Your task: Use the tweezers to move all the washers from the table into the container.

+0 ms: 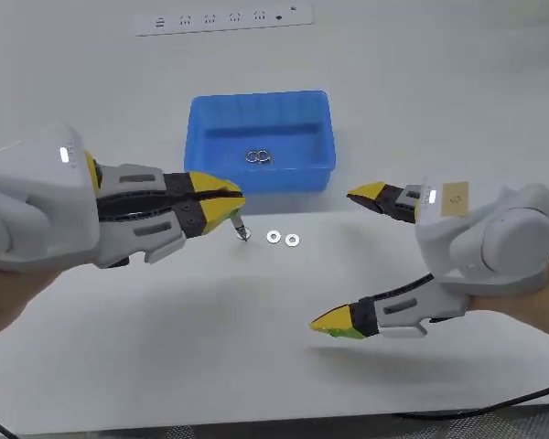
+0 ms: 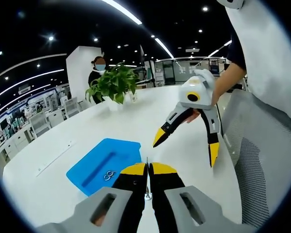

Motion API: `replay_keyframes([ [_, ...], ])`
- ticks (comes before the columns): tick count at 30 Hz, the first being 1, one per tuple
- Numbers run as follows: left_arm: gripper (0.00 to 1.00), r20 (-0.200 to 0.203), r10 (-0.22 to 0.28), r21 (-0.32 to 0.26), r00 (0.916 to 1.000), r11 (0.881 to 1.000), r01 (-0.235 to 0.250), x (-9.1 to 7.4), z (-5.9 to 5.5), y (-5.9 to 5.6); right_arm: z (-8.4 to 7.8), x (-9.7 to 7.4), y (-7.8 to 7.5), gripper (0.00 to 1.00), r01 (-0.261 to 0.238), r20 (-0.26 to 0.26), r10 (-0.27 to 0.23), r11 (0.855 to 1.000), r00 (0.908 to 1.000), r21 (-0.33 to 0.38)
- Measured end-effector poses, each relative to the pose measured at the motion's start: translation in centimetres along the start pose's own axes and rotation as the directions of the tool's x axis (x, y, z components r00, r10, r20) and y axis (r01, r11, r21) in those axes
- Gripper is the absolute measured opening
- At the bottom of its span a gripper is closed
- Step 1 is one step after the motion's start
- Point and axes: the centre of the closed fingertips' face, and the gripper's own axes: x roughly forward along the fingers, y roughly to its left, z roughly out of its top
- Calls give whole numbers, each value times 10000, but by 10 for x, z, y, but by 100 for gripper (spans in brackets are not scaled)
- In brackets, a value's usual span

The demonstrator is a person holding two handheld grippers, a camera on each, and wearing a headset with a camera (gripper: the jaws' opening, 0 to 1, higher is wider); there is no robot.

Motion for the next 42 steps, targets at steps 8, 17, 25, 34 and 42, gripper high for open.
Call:
replay_keyframes([
  [8, 5, -308, -464, -683, 9984, 9967, 442, -1, -2, 5, 10, 11, 8, 88, -489, 209, 485, 9986, 9986, 180],
  [17, 5, -798, -1081, -1054, 9909, 9894, 994, 0, -5, 9, 32, 39, 11, 71, -1477, 321, 1481, 9890, 9885, -118],
  [25, 5, -781, -1305, -1062, 9884, 9868, 1219, 3, -3, 3, 51, 64, 2, 54, -2137, 423, 2156, 9759, 9756, -449],
  [34, 5, -787, -1386, -1043, 9872, 9860, 1301, 2, -4, 2, 65, 70, 5, 26, -3085, 942, 3154, 9478, 9443, -806],
  [42, 5, -791, -1416, -1117, 9867, 9849, 1324, 3, -4, 3, 68, 76, 6, 16, -3476, 790, 3573, 9306, 9306, -1145],
])
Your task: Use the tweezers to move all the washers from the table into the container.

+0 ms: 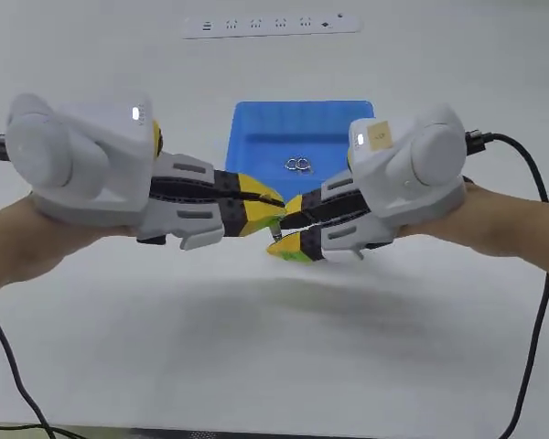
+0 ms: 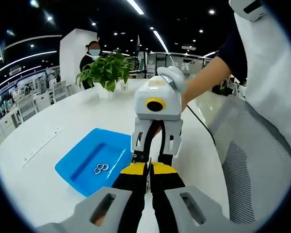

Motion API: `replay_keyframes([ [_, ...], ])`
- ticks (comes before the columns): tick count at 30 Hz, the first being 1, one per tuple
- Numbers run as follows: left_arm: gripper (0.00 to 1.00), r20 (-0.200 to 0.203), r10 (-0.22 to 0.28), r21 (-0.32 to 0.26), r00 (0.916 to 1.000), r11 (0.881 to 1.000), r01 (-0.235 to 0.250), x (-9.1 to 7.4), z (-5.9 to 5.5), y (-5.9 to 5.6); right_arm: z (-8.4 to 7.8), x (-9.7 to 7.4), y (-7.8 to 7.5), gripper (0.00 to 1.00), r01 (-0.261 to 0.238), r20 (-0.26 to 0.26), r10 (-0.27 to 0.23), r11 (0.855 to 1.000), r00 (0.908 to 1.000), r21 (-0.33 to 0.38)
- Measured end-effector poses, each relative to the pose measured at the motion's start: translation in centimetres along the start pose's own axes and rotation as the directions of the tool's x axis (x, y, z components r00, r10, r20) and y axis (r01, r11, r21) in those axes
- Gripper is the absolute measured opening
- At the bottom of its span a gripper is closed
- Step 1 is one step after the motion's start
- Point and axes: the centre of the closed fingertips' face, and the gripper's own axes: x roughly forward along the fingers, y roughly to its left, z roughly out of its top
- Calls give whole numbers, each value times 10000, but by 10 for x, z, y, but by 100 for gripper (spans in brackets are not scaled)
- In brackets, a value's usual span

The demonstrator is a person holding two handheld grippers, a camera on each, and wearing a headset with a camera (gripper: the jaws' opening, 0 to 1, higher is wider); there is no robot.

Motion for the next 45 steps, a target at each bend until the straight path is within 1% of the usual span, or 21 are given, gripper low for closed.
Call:
replay_keyframes([
  [7, 5, 21, -5, -48, 10000, 10000, 5, 2, 0, 0, 1, 0, -1, 12, -187, -82, 186, 9998, 9998, -71],
  [12, 6, -31, 40, -13, 10000, 10000, -40, 1, -1, 1, 1, 0, -2, 11, -167, -99, 166, 9998, 9998, -144],
  [14, 6, -73, 144, 14, 9999, 9999, -144, 1, -1, 2, 1, 0, -2, 11, -146, -105, 144, 9997, 9998, -172],
  [15, 6, -27, 371, 82, 9993, 9993, -371, 1, -1, 3, 1, 0, -3, 10, -132, -96, 130, 9996, 9999, -262],
  [16, 6, 41, 478, -2, 9989, 9989, -478, 1, 0, 4, 1, 0, -3, 10, -130, -94, 127, 9995, 9999, -277],
  [17, 7, 148, 609, -264, 9980, 9978, -605, 0, 0, 4, 1, 0, -3, 10, -123, -88, 121, 9996, 9999, -270],
  [19, 8, 277, 906, -443, 9955, 9950, -894, -1, -1, 7, 1, 0, -3, 9, -76, -69, 74, 9994, 9999, -334],
  [21, 12, 327, 930, -784, 9951, 9928, -902, -2, -2, 5, 1, 1, -3, 9, 2, -2, -3, 9998, 10000, -199],
  [23, 17, 346, 1073, -566, 9936, 9928, -1053, -4, -2, 3, 1, 0, -3, 9, 66, 58, -64, 9997, 10000, -216],
  [27, 22, 504, 1281, -659, 9905, 9900, -1246, -10, 3, 0, 1, -2, -2, 9, 125, -28, -126, 9993, 9999, -342],
  [30, 24, 793, 1569, -942, 9844, 9843, -1493, -17, 7, 0, 3, -4, -1, 9, 152, -21, -153, 9993, 9999, -342],
  [32, 29, 1159, 1818, -1084, 9765, 9795, -1695, -21, 13, 0, 6, -6, 2, 9, 61, 184, -58, 9999, 9998, -128],
  [34, 34, 1344, 2077, -1330, 9689, 9727, -1900, -25, 15, 0, 7, -7, 3, 9, 95, 227, -93, 9999, 9997, -84],
  [37, 39, 1342, 2396, -1345, 9615, 9657, -2219, -30, 14, -2, 8, -10, 5, 9, 137, 214, -136, 9999, 9997, -55],
  [38, 41, 1335, 2437, -1394, 9606, 9643, -2253, -32, 14, -3, 9, -11, 6, 9, 138, 212, -137, 9999, 9997, -58],
  [40, 45, 1405, 2603, -1540, 9552, 9588, -2386, -35, 14, -4, 12, -15, 9, 9, 144, 240, -142, 9998, 9996, -109],
  [41, 49, 1430, 2670, -1586, 9530, 9567, -2442, -36, 13, -5, 15, -16, 10, 9, 146, 264, -143, 9998, 9995, -120],
  [42, 53, 1401, 2925, -1659, 9459, 9488, -2689, -38, 12, -3, 16, -18, 10, 9, 161, 286, -157, 9998, 9995, -143],
  [43, 59, 1341, 3080, -1679, 9419, 9438, -2848, -39, 11, -2, 18, -19, 11, 9, 183, 304, -177, 9997, 9994, -177],
  [44, 66, 1283, 3176, -1699, 9395, 9404, -2947, -40, 9, -3, 20, -22, 11, 9, 209, 328, -203, 9996, 9993, -197],
  [45, 70, 1241, 3224, -1697, 9384, 9387, -3001, -41, 8, -3, 22, -23, 11, 9, 240, 342, -233, 9995, 9991, -220],
])
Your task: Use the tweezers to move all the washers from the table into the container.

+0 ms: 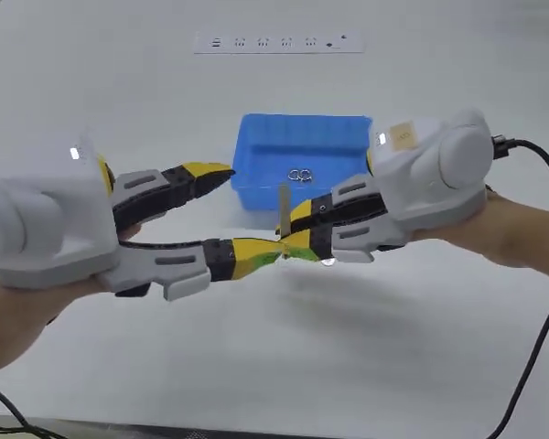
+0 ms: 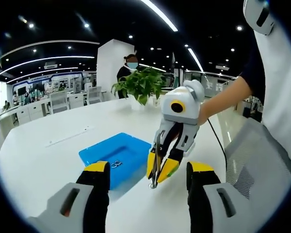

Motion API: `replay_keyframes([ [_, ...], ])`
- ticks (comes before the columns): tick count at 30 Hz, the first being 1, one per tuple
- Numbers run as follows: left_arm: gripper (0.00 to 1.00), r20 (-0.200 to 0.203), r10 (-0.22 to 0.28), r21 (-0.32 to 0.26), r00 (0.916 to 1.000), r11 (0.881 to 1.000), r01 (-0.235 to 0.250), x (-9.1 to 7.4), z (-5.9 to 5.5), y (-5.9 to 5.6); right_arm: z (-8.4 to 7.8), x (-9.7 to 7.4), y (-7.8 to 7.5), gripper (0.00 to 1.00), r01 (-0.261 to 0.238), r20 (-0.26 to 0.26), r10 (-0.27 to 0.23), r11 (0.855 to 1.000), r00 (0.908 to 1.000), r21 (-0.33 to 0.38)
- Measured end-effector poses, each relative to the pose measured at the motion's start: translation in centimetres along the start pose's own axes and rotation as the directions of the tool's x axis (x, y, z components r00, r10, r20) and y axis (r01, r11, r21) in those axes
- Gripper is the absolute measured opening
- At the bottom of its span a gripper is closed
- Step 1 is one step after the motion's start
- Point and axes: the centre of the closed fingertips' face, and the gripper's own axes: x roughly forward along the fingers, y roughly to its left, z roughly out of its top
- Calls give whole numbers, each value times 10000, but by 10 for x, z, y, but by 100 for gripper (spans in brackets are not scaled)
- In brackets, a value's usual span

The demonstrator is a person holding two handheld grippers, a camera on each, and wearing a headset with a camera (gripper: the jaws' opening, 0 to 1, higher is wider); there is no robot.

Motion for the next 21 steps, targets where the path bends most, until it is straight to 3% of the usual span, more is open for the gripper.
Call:
replay_keyframes([
  [4, 73, -48, 41, -19, 10000, 10000, -41, -6, -1, -4, 7, -8, -1, 9, 182, 112, -181, 9998, 9998, -58],
  [10, 88, 19, 213, -491, 9998, 9986, -212, -8, -3, -8, 11, -19, -3, 9, 426, 157, -426, 9991, 9990, -28],
  [21, 99, -14, 331, -614, 9995, 9976, -331, -10, -9, -16, 34, -39, -14, 9, 879, 518, -870, 9960, 9949, -159],
])
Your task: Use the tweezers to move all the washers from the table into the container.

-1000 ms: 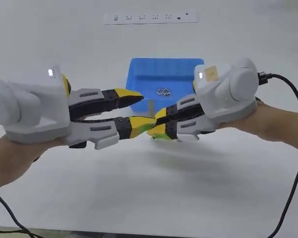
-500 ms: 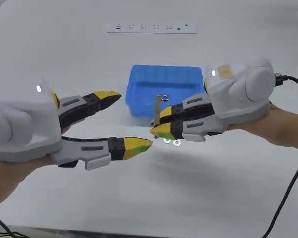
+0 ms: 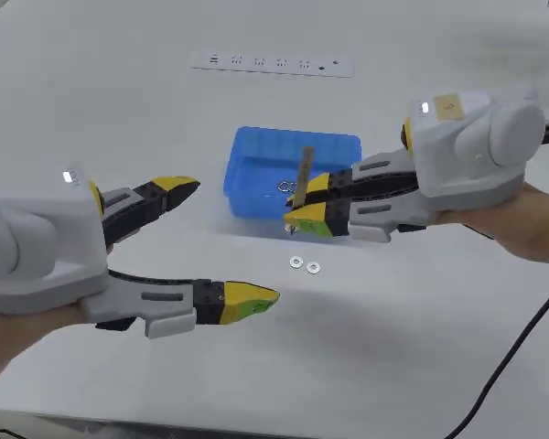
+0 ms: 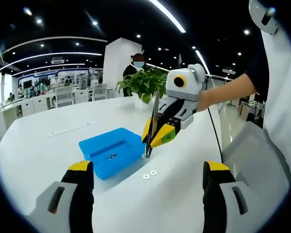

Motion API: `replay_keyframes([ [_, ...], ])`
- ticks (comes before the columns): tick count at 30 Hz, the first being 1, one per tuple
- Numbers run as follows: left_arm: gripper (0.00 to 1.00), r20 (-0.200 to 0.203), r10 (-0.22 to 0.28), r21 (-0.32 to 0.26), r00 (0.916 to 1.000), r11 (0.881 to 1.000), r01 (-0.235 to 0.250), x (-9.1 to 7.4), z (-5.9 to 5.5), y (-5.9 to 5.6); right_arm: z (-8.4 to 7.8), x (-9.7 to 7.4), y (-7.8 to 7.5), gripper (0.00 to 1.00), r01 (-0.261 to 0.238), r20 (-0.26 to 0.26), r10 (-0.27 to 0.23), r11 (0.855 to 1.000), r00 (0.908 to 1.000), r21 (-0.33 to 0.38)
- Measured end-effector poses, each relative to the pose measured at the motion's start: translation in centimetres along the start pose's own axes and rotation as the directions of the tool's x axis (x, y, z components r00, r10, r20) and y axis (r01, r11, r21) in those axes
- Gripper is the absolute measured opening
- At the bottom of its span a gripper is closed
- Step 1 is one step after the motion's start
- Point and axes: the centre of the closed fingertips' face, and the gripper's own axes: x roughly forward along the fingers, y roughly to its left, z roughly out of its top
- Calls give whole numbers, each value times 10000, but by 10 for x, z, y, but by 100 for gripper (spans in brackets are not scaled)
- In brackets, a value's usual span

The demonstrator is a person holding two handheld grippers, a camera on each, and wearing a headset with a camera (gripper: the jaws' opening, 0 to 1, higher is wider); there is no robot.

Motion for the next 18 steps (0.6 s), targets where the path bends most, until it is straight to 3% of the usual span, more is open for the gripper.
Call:
replay_keyframes([
  [5, 99, -94, -135, 2, 9999, 9999, 135, 2, -4, -3, 17, -5, -10, 9, 259, 332, -255, 9996, 9991, -108],
  [11, 99, 55, -120, -1, 9999, 9999, 120, 5, -1, -1, 37, -9, -27, 9, 488, 801, -471, 9986, 9957, -191],
  [18, 99, 147, -306, -7, 9994, 9995, 306, 6, 0, -1, 44, -11, -55, 9, 1088, 849, -1049, 9932, 9908, -423],
])
